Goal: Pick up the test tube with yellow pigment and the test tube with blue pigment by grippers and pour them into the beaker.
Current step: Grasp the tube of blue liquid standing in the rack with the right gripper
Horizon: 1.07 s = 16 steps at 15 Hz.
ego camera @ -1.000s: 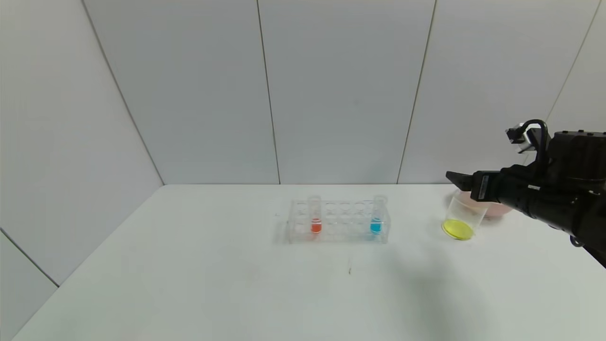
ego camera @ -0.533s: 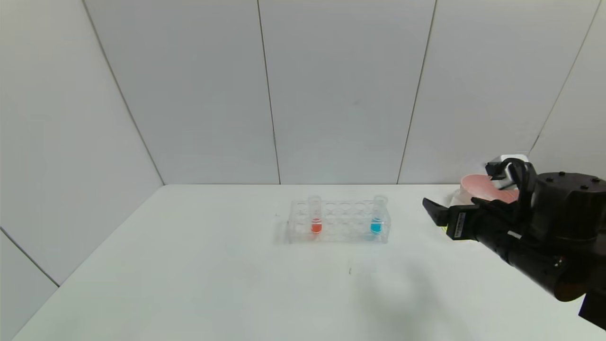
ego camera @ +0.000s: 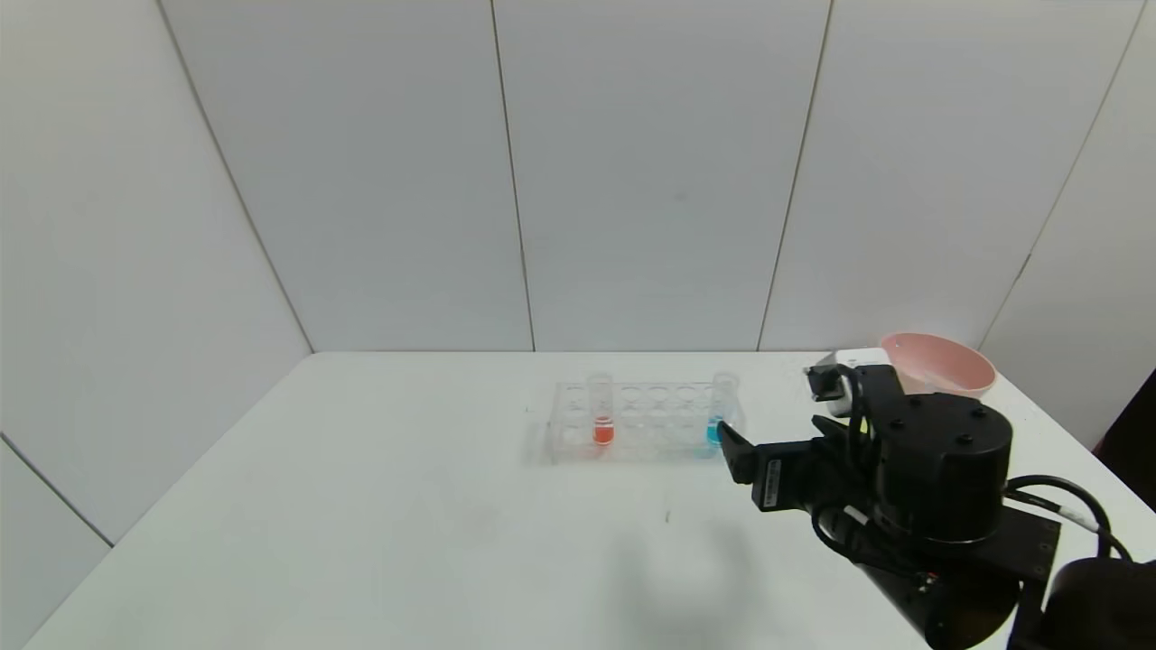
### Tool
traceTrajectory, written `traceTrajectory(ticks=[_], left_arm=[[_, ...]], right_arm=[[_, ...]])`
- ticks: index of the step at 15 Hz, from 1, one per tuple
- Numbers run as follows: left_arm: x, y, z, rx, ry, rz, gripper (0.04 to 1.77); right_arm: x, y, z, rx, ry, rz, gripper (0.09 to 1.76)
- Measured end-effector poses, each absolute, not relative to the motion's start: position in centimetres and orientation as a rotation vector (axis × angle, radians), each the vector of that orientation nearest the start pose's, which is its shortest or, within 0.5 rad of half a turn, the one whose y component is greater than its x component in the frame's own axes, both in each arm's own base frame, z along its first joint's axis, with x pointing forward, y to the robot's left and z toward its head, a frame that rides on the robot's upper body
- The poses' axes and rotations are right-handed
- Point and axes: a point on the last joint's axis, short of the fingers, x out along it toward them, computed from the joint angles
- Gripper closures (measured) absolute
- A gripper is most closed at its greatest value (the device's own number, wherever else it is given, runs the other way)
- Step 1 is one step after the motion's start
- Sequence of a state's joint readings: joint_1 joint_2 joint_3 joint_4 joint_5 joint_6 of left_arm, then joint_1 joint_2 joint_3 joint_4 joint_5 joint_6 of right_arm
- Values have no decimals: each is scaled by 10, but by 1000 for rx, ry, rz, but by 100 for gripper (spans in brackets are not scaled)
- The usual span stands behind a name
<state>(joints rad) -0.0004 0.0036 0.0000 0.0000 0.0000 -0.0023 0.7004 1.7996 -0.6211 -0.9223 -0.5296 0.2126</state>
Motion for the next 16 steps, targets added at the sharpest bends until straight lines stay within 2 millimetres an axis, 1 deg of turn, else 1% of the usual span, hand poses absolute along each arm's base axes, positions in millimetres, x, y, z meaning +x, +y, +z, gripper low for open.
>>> traceTrajectory(ticks=[2,5,10,13,16], left_arm=[[-23,0,76,-3,4,0,5],[-23,0,76,-3,4,0,5],[-23,0,76,-3,4,0,5],[-23,0,76,-3,4,0,5],[-23,0,76,-3,4,0,5]], right_arm=[[247,194,124,69,218,150,15],[266,202,111,68,219,130,15],[299,216,103,76,201,107,15],[315,217,97,71,210,88,15],[331,213,95,50,202,67,15]])
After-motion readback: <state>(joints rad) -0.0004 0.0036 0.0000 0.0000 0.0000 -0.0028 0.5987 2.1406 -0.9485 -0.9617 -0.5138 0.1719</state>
